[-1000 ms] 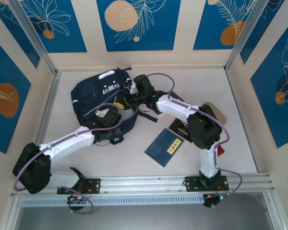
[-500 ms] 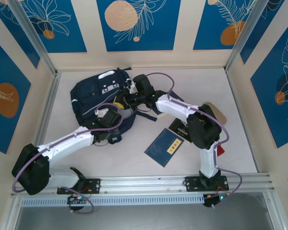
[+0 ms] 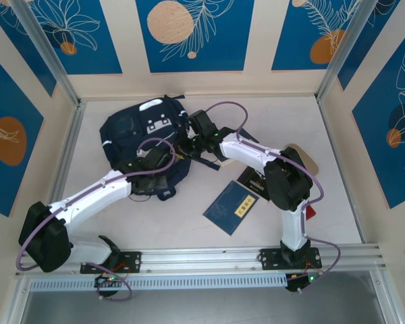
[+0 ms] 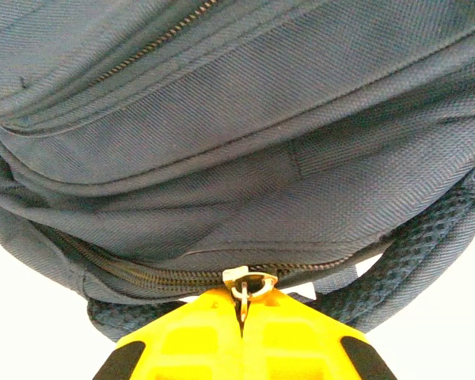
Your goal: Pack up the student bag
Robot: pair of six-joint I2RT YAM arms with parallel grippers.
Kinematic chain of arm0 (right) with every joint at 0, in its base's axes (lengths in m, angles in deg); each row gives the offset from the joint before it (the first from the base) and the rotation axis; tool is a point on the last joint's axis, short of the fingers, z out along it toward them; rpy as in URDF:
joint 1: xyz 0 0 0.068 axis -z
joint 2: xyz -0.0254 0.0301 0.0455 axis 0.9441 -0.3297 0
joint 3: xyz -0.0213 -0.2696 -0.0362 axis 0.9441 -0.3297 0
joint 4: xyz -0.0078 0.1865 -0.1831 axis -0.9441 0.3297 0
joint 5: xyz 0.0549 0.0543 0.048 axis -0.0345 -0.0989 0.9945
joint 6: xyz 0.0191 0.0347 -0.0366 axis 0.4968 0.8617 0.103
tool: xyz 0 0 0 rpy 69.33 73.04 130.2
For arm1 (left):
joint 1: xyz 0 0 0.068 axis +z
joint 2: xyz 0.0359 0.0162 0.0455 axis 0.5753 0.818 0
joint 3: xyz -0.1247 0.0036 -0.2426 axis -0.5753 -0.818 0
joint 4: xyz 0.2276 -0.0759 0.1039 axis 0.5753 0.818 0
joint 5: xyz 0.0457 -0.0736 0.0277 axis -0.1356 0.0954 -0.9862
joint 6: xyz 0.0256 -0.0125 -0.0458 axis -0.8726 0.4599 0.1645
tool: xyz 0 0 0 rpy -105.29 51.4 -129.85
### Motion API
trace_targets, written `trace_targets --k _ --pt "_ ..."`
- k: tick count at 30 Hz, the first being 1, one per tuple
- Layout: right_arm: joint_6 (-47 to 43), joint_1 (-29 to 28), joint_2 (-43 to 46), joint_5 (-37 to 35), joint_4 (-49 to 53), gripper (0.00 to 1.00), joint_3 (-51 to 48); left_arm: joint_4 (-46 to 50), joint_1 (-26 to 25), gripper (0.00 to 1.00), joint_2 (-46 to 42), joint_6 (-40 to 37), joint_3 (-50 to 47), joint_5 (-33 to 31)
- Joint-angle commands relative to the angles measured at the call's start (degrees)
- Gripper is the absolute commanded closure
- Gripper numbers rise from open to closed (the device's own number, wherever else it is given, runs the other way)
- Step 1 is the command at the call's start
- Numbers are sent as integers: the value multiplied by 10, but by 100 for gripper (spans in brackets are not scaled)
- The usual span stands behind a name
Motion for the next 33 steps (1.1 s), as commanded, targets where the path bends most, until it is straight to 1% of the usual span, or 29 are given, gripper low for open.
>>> trace_targets --k 1,6,10,11,13,15,16,17,19,21,23,26,28,29,31,33 --pt "-48 17 32 -60 32 88 -11 53 21 100 6 -31 18 13" --pt "-64 37 37 -81 43 88 -16 64 39 100 6 -58 14 41" --pt "-70 45 44 -74 40 87 -19 56 43 100 6 -77 10 59" --pt "-70 46 46 -66 38 83 -20 49 43 100 6 -85 10 67" --pt "-67 47 52 -43 34 72 -26 23 43 100 5 -106 10 96" --pt "-53 47 65 -29 32 53 -42 -8 43 100 4 -118 13 125" --pt "-47 47 74 -27 35 47 -51 -19 43 100 4 -124 15 138" --pt "-33 47 88 -32 40 41 -69 -31 43 100 5 -130 19 154" --pt "-12 47 118 -46 46 37 -101 -52 42 100 9 -140 26 178" --pt "16 49 154 -59 48 35 -143 -72 42 100 14 -149 34 206" --pt "45 51 182 -55 42 33 -182 -86 41 100 22 -154 43 228" --pt "86 47 204 -14 -6 27 -230 -101 40 100 36 -159 54 260" --pt "111 39 201 10 -33 23 -244 -109 36 100 44 -162 61 273" --pt "123 33 196 20 -47 22 -249 -111 36 100 47 -162 65 276" --pt "143 23 184 28 -65 27 -254 -110 36 100 56 -162 74 277" --pt "159 15 173 21 -72 31 -261 -101 36 100 67 -159 86 270"
